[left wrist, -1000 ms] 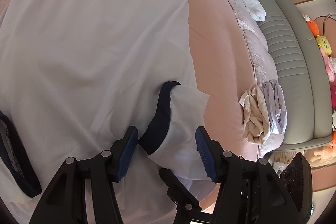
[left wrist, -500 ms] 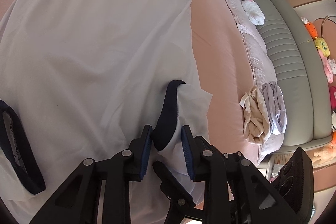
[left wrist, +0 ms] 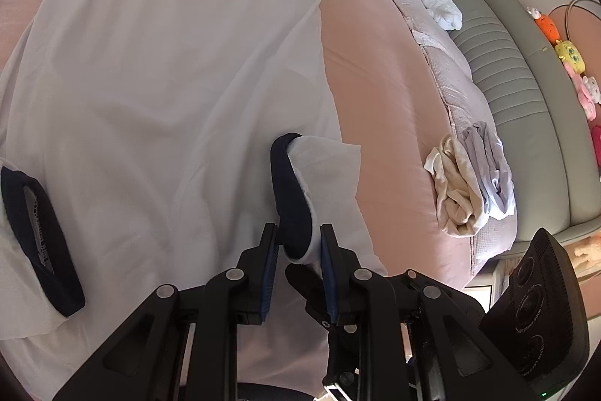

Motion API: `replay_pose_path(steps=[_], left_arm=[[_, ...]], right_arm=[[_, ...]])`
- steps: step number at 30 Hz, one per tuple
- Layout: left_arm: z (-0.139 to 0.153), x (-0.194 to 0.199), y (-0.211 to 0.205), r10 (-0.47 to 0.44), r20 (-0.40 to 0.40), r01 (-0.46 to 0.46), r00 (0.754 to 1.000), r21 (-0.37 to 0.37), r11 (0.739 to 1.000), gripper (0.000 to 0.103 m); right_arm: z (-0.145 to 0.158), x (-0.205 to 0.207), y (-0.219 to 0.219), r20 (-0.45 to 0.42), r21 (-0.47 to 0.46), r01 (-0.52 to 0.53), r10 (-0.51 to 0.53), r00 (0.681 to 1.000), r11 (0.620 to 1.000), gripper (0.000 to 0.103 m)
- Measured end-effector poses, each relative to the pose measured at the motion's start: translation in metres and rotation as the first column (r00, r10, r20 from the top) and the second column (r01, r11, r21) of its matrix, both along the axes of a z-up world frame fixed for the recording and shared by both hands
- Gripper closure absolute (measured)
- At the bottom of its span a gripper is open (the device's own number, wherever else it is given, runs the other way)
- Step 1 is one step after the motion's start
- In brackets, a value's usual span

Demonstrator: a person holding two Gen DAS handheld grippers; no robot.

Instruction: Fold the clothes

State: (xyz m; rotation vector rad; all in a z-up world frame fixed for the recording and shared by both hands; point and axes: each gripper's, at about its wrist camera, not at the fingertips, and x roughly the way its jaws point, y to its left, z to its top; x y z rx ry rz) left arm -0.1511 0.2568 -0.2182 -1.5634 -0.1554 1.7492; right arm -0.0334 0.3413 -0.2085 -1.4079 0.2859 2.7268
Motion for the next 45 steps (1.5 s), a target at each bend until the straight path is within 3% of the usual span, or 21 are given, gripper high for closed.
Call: replay_pose_path(steps=[7,11,12,15,16,19,20,22,29,36,42,45], left_arm=[[-0.003,0.002,-0.006,0.020,-0.075,-0.028,0.997,-0.105,0.994,0.084],[0.006,0.001,-0.008,0.017,-0.074,-0.026,0.997,-0.114,0.993,0.083],[0.010,0.002,-0.008,0.012,-0.082,-0.022,0.997,-0.124,0.992,0.083],[0.023,0.005,-0.013,0.017,-0.121,-0.036,0.992,-0.154,0.987,0.083],[0.027,0.006,-0.015,0.019,-0.139,-0.042,0.990,-0.163,0.986,0.082],[0.035,0.010,-0.024,0.020,-0.185,-0.055,0.982,-0.181,0.982,0.062],[0.036,0.011,-0.027,0.026,-0.191,-0.061,0.981,-0.177,0.982,0.050],[0.037,0.013,-0.036,0.044,-0.190,-0.077,0.981,-0.167,0.983,0.046],[0.037,0.017,-0.065,0.097,-0.172,-0.125,0.980,-0.162,0.979,0.046],[0.042,0.031,-0.087,0.109,-0.271,-0.171,0.956,-0.218,0.961,0.046],[0.046,0.042,-0.109,0.109,-0.312,-0.183,0.944,-0.219,0.958,0.046],[0.051,0.046,-0.120,0.110,-0.372,-0.207,0.922,-0.230,0.951,0.046]], right_arm=[[-0.005,0.004,0.005,0.024,-0.034,-0.017,0.018,1.000,0.999,0.093],[-0.004,0.001,0.010,0.027,-0.054,-0.018,0.020,0.999,0.998,0.090],[-0.004,0.001,0.010,0.025,-0.060,-0.021,0.023,0.999,0.998,0.082],[0.000,0.006,0.010,0.013,-0.076,-0.022,0.023,1.000,0.997,0.042],[0.001,0.008,0.011,0.007,-0.090,-0.015,0.016,1.000,0.996,0.038],[0.005,0.013,0.011,-0.009,-0.117,-0.002,0.001,1.000,0.993,0.038],[0.007,0.014,0.011,-0.014,-0.112,0.000,-0.002,1.000,0.994,0.038],[0.011,0.018,0.009,-0.026,-0.093,0.010,-0.012,1.000,0.996,0.038],[0.014,0.034,0.007,-0.039,-0.119,0.059,-0.064,0.997,0.991,0.034],[0.012,0.051,-0.006,-0.043,-0.157,0.140,-0.149,0.988,0.978,0.034],[0.012,0.061,-0.019,-0.060,-0.134,0.194,-0.203,0.977,0.972,0.034],[0.008,0.067,-0.023,-0.038,-0.113,0.232,-0.238,0.971,0.966,0.034]])
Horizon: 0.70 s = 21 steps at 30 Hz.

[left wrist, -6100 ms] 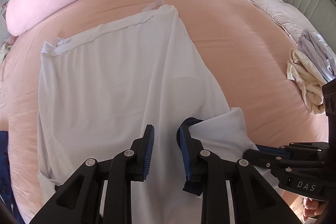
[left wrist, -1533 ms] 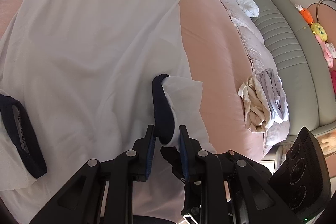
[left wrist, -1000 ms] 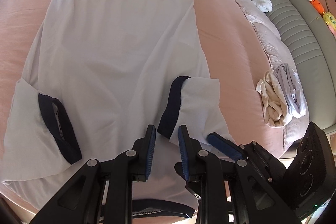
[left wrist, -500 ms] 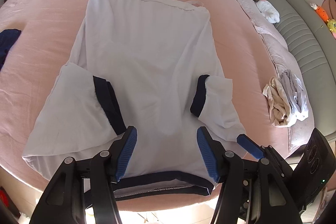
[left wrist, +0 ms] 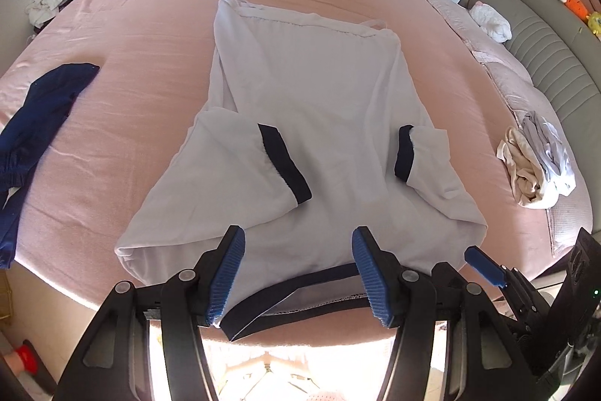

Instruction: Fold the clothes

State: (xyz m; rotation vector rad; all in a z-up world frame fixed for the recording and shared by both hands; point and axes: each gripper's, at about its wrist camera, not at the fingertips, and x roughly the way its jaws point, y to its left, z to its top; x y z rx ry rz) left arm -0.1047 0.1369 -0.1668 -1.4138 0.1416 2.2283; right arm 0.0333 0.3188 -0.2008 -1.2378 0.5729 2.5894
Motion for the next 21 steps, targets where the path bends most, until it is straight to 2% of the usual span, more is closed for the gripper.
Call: replay_pose_path(steps=[6,13,17,19,21], left_arm=[[0.001,0.009,-0.022,0.017,-0.086,-0.024,0.996,-0.083,0.996,0.046],[-0.012,0.015,-0.050,0.072,-0.071,-0.080,0.995,-0.114,0.990,0.046],[-0.017,0.016,-0.057,0.062,-0.089,-0.075,0.994,-0.143,0.987,0.046],[-0.017,0.018,-0.059,0.029,-0.124,-0.051,0.992,-0.175,0.983,0.046],[-0.017,0.021,-0.062,-0.006,-0.157,-0.027,0.988,-0.208,0.978,0.046]], right_arm=[[0.006,0.007,-0.008,-0.015,0.076,-0.005,0.006,1.000,0.997,0.034],[-0.008,0.013,-0.009,0.058,0.065,-0.006,0.002,0.998,0.998,0.034],[-0.009,0.019,-0.012,0.068,0.077,-0.019,0.014,0.998,0.997,0.034],[-0.007,0.022,-0.016,0.077,0.123,-0.057,0.047,0.996,0.991,0.034],[-0.005,0.024,-0.022,0.095,0.210,-0.099,0.080,0.992,0.973,0.034]])
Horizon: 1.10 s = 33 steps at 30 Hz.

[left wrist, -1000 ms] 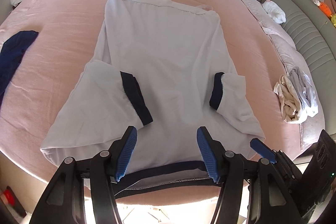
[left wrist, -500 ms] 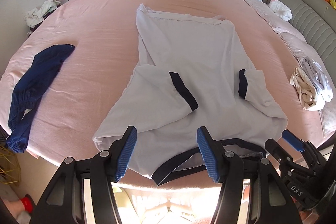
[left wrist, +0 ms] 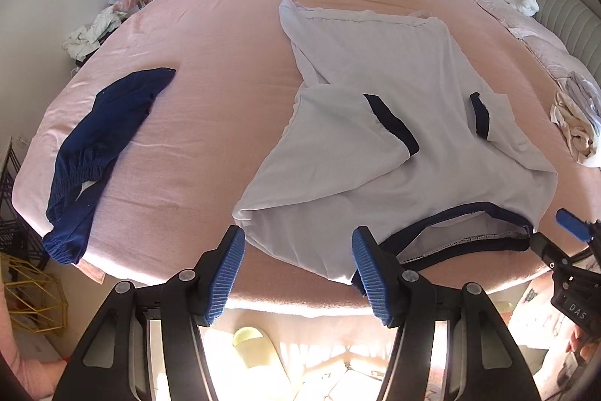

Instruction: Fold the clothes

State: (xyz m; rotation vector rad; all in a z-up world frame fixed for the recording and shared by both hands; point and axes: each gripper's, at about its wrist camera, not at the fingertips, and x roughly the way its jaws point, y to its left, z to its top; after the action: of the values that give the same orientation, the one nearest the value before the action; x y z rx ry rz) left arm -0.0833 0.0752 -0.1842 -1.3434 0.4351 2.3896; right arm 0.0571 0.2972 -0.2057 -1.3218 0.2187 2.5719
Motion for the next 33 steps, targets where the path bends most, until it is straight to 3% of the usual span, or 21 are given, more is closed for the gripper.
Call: replay_pose_path(steps=[2,8,12,15,20,25,28,30,33], left_arm=[[-0.003,0.002,-0.003,-0.031,-0.012,0.030,0.999,-0.036,0.999,0.046],[-0.019,0.009,-0.010,-0.123,-0.030,0.119,0.992,-0.129,0.985,0.046],[-0.023,0.008,-0.016,-0.163,-0.006,0.161,0.987,-0.143,0.976,0.046],[-0.025,0.005,-0.014,-0.180,-0.027,0.171,0.983,-0.198,0.965,0.046],[-0.031,0.007,-0.005,-0.261,-0.067,0.227,0.963,-0.321,0.920,0.046],[-0.040,0.014,0.000,-0.356,-0.109,0.281,0.928,-0.423,0.861,0.046],[-0.049,0.016,0.003,-0.385,-0.112,0.292,0.916,-0.472,0.832,0.046],[-0.055,0.019,0.006,-0.410,-0.117,0.300,0.904,-0.508,0.807,0.046],[-0.062,0.029,0.012,-0.485,-0.155,0.317,0.861,-0.582,0.749,0.046]], right_arm=[[0.000,0.001,-0.004,0.013,0.062,-0.030,0.029,1.000,0.998,0.034],[-0.008,0.004,-0.010,0.070,0.125,-0.077,0.069,0.995,0.989,0.034],[-0.013,0.006,-0.018,0.129,0.217,-0.128,0.101,0.987,0.968,0.034],[-0.014,0.010,-0.024,0.164,0.281,-0.175,0.132,0.978,0.944,0.034],[-0.018,0.011,-0.019,0.224,0.414,-0.194,0.107,0.969,0.889,0.034],[-0.021,0.010,-0.016,0.272,0.470,-0.245,0.125,0.954,0.848,0.034],[-0.024,0.006,-0.022,0.302,0.528,-0.296,0.151,0.941,0.796,0.034],[-0.030,0.003,-0.031,0.331,0.587,-0.353,0.181,0.926,0.729,0.034],[-0.038,0.000,-0.043,0.377,0.662,-0.426,0.218,0.900,0.617,0.034]])
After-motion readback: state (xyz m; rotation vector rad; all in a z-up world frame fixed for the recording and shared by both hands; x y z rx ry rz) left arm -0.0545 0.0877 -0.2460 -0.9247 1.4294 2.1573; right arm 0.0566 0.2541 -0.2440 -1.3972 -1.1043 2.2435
